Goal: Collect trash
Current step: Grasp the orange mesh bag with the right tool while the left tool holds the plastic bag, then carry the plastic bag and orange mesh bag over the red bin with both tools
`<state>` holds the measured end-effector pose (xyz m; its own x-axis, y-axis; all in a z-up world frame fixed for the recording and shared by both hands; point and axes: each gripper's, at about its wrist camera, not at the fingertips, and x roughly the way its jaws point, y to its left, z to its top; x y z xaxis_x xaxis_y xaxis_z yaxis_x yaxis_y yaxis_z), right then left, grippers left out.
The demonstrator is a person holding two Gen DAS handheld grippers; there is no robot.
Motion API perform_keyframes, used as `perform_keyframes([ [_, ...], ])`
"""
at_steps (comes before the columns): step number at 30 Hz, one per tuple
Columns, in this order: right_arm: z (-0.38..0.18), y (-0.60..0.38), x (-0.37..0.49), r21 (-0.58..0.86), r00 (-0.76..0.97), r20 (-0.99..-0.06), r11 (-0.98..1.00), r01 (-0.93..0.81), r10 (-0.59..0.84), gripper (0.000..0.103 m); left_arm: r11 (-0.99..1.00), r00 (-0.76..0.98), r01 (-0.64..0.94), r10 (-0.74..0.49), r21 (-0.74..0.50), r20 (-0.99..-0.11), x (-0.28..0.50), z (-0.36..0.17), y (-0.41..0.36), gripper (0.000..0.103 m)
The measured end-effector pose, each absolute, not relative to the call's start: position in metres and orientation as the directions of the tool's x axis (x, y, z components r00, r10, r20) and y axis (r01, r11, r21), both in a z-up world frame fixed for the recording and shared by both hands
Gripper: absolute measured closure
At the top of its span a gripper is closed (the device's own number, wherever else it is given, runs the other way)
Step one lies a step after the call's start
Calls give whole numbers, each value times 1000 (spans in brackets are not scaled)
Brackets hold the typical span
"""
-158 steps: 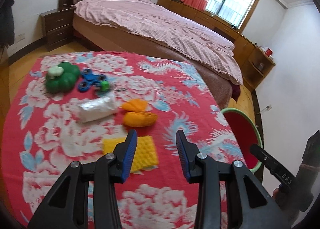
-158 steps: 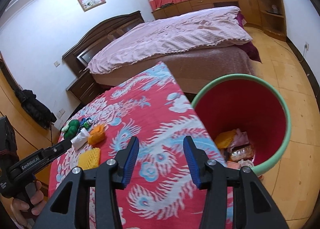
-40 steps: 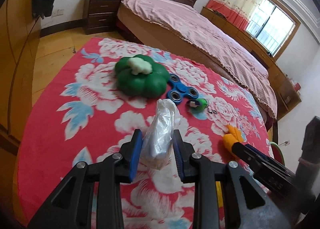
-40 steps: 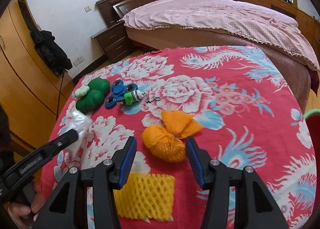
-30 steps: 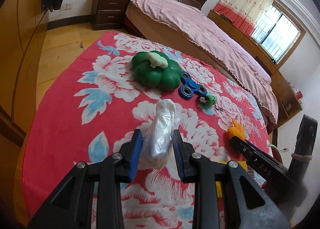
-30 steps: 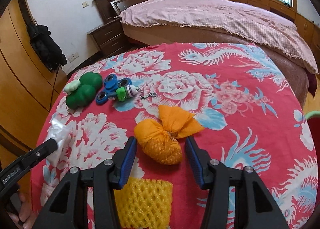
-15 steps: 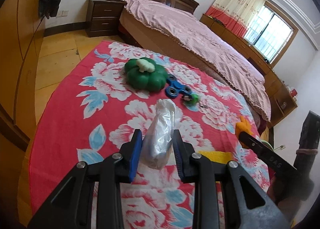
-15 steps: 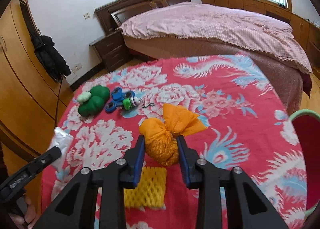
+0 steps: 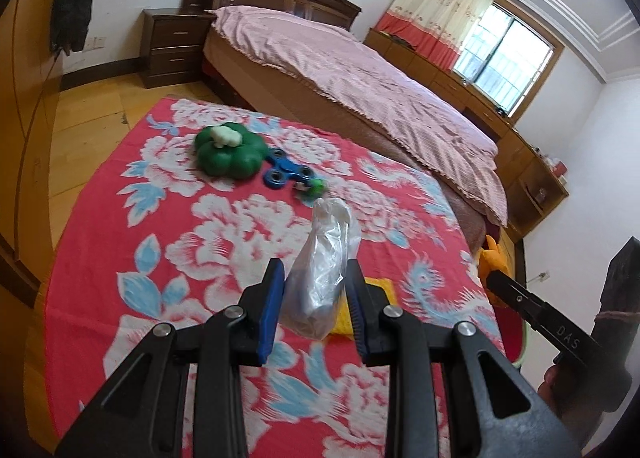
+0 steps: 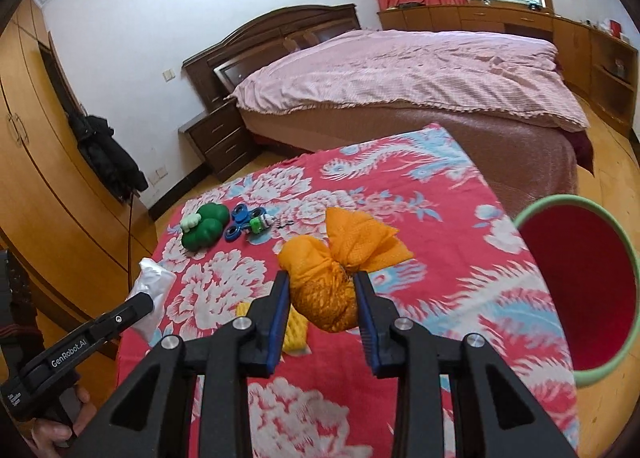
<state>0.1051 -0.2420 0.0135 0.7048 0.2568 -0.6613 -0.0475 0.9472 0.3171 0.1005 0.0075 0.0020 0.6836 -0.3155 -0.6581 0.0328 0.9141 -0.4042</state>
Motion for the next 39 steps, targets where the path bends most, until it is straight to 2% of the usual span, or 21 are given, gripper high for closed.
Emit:
perform_keyframes([
  [11,27,-300,64,344,762,-620,937,53,185,69,900,647,148,-401,-410,-649,85,14,-40,72],
  [22,17,-366,44,390,787,-607,904,175,110,69,874,571,277,-484,-399,-664,90,15,-109,72],
  [39,-30,-455,42,405,740,-672,847,343,22,66,809,427,460,-562,-365,-708,115,-3,-235,72],
])
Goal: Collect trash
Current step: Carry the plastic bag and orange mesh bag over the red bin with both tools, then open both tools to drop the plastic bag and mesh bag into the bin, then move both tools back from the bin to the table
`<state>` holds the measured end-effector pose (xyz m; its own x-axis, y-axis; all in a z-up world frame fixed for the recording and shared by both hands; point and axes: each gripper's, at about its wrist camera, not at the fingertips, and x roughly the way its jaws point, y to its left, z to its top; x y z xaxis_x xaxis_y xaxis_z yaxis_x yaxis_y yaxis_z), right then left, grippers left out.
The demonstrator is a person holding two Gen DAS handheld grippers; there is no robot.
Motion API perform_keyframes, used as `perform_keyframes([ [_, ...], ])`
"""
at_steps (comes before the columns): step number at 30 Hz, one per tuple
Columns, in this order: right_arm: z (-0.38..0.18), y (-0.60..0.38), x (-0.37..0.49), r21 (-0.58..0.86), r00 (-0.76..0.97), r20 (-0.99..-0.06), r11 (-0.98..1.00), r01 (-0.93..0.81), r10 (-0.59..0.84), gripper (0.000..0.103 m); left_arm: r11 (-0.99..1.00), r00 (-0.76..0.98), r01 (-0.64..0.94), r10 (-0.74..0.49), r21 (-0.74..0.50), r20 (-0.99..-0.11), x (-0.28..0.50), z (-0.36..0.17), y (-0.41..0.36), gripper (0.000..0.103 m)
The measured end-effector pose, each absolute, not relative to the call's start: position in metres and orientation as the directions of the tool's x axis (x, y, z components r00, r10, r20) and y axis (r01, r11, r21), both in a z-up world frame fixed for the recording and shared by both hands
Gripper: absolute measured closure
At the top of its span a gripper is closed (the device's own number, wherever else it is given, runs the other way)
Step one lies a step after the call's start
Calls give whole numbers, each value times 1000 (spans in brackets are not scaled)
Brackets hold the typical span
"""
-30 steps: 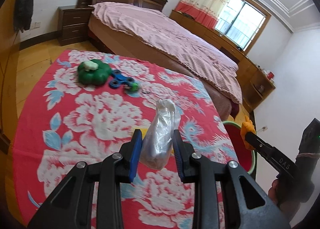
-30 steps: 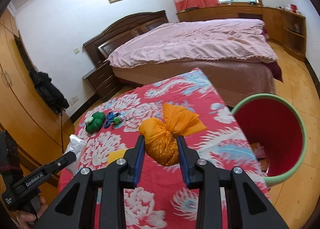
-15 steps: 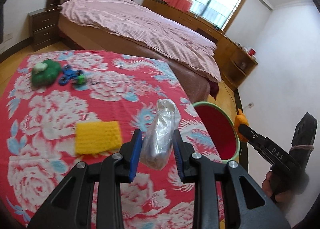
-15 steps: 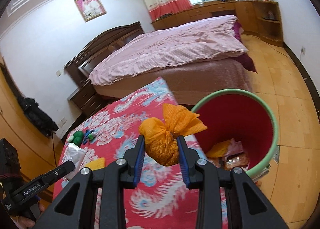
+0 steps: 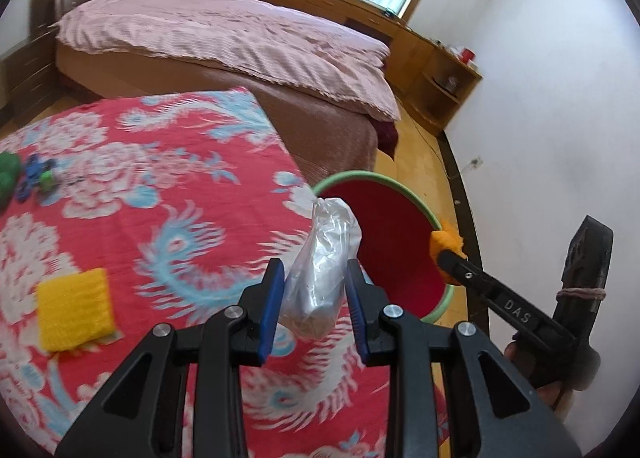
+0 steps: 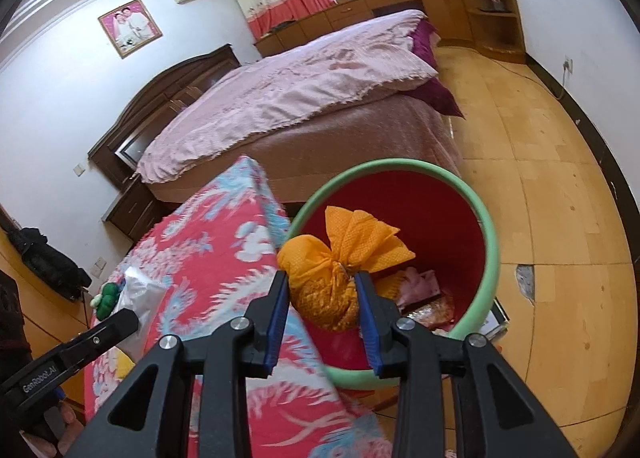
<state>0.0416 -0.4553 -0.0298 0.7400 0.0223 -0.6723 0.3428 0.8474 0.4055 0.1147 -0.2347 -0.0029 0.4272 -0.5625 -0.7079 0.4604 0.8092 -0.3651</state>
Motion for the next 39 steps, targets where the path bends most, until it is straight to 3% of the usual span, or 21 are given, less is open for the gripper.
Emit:
perform_keyframes([
  [12,-51,-488,42,418,727,-687,821,390,5,61,758,353,548,-593,-354,-723,134,-19,-301,72],
  [17,-53,-497,38,425,729,-684,810,404,-5,53,745,344,571,-599,-344,-723,139,-23,-319,72],
  [21,-53,-503,37,417,724,-689,809,415,-16,52,747,334,573,-589,-338,-736,141,-27,-331,63],
  [39,-36,-480,38,443,746,-666,816,371,23,51,805,407,491,-550,-333,-729,147,-13,-282,61],
])
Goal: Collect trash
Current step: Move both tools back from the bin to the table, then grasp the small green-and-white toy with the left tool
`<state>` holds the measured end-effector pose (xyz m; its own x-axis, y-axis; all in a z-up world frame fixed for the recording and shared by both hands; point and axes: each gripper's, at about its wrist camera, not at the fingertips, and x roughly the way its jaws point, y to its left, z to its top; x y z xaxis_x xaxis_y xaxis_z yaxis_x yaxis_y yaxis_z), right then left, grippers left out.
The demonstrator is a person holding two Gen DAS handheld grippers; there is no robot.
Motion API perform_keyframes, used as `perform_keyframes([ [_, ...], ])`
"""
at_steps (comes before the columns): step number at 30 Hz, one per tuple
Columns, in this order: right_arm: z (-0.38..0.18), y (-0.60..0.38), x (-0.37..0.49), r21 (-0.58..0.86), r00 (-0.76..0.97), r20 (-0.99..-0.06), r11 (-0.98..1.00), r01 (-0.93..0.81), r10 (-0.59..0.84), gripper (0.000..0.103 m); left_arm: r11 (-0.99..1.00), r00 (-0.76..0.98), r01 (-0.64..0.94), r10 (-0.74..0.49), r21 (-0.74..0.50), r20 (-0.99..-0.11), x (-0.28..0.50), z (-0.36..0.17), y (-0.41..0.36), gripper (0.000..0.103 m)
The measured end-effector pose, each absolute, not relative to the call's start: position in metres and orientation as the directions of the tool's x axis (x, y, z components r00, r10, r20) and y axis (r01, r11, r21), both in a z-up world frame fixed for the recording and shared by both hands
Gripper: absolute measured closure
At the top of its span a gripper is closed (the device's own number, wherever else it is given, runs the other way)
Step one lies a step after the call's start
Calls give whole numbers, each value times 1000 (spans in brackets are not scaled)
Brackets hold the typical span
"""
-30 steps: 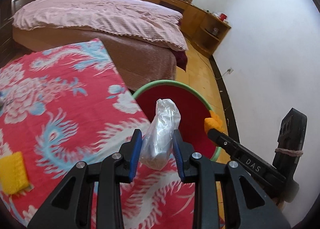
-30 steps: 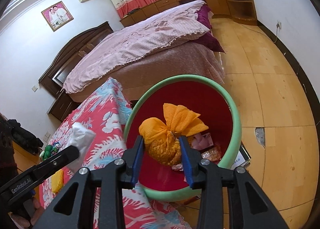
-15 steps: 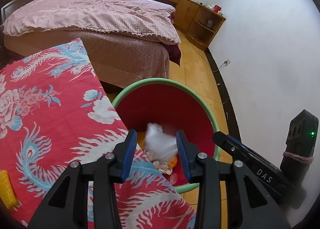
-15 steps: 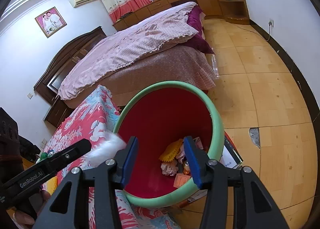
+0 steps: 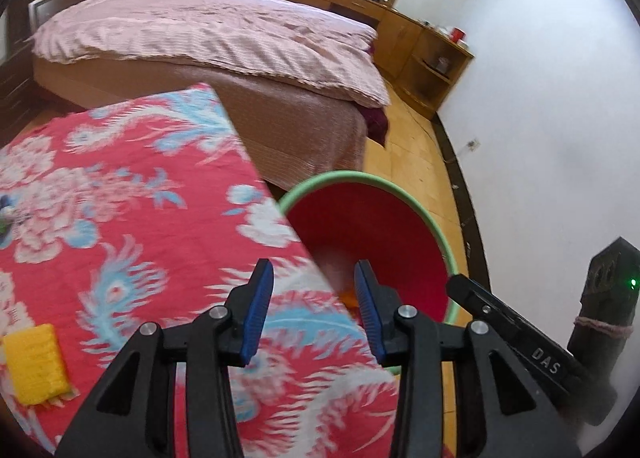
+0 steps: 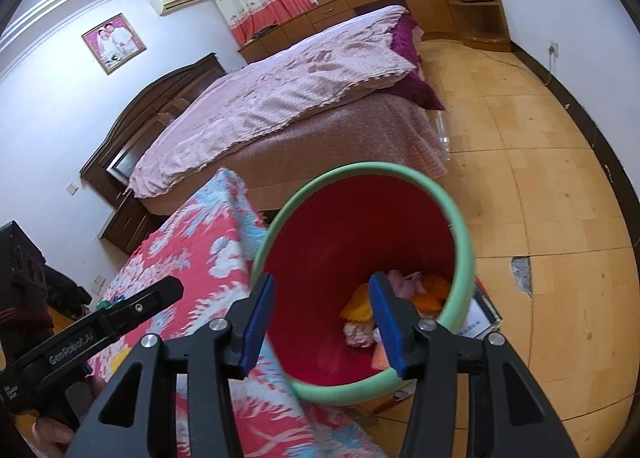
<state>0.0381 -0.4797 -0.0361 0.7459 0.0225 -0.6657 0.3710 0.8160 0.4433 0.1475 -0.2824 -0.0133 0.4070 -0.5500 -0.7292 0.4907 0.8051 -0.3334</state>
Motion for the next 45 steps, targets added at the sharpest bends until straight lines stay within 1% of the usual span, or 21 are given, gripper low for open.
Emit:
perform_keyframes([
  [15,-20,-403,77,429,731,-672,867,256,117,49,908,548,303,-415,-290,-726,184,-3,-167,61],
  [28,-35,-364,121,405,693,-707,886,227,145,47,964,607,94,-255,-251,-753,241,-28,-80,61],
  [35,-46,-359,139,399,673,-723,891,218,160,47,972,604,13,-194,-234,-773,267,-49,-59,61],
  [41,-50,-359,147,404,671,-722,890,211,169,47,983,641,27,-154,-179,-752,272,-50,-64,61],
  [45,-51,-358,149,407,670,-721,890,206,175,47,981,647,-2,-147,-194,-749,269,-50,-60,61],
])
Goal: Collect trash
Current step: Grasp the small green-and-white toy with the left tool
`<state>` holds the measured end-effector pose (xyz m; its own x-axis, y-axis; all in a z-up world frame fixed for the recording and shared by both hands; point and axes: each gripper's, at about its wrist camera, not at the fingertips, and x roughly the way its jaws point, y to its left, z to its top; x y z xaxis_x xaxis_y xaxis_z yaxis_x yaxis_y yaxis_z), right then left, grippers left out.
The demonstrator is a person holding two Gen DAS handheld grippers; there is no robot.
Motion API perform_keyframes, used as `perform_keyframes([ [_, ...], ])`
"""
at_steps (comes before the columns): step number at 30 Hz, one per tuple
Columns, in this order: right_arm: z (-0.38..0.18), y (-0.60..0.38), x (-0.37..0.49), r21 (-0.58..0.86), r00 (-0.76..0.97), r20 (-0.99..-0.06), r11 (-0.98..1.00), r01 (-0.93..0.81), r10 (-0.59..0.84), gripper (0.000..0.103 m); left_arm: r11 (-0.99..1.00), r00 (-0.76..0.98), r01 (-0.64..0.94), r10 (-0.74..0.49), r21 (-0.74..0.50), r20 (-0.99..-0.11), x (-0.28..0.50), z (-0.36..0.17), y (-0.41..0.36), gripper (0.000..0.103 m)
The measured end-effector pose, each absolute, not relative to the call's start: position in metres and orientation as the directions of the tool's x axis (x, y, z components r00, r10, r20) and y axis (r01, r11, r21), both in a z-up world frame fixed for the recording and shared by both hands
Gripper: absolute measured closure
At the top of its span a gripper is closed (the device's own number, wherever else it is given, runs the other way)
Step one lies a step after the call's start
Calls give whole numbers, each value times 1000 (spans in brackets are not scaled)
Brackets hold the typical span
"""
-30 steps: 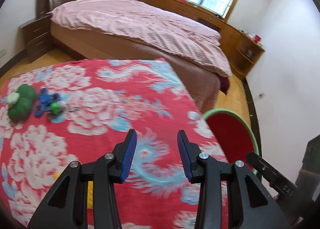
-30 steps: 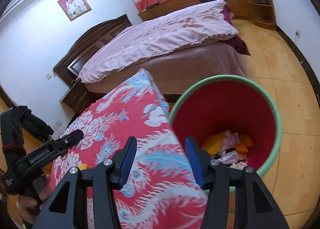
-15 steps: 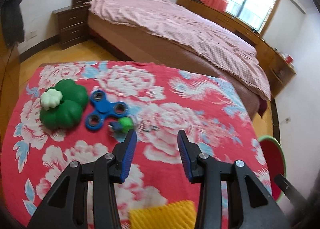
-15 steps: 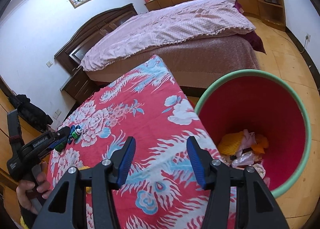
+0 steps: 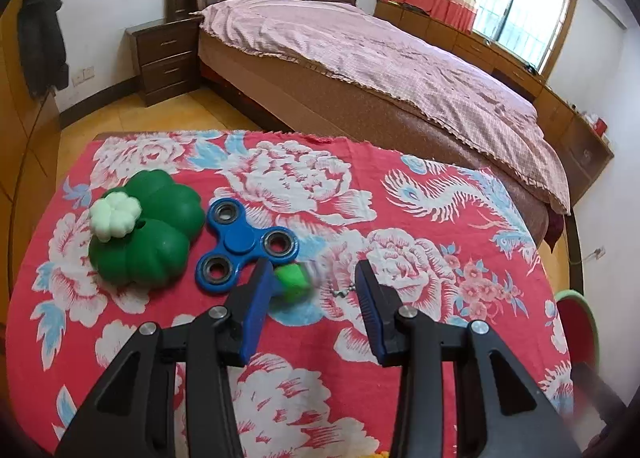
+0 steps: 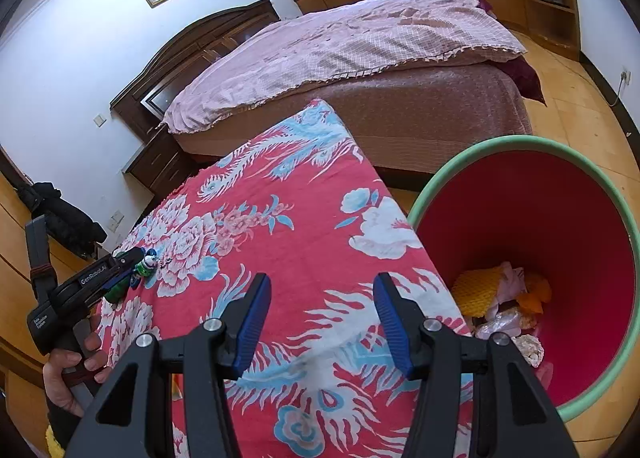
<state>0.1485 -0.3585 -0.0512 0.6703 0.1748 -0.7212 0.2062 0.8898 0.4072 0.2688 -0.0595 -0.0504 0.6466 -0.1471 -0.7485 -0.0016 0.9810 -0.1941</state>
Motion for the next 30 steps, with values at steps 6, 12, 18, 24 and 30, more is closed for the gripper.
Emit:
perform_keyframes([
  [6,-52,-358,149,412,672,-719,888,203,179,47,986,647,-42,-96,-160,-756,265,-54,-54,50],
  [12,-53,-356,150,421,671,-716,885,198,190,47,984,617,-31,-120,-177,-778,273,-67,-61,50],
  [18,-53,-356,150,426,674,-712,884,194,196,47,986,608,-55,-93,-158,-788,282,-73,-63,50],
  [24,-56,-356,151,431,668,-715,882,190,205,47,986,615,-48,-96,-158,-783,279,-75,-61,58],
  [30,-53,-352,148,426,670,-713,886,184,204,47,979,622,-33,-137,-201,-771,263,-67,-50,58],
])
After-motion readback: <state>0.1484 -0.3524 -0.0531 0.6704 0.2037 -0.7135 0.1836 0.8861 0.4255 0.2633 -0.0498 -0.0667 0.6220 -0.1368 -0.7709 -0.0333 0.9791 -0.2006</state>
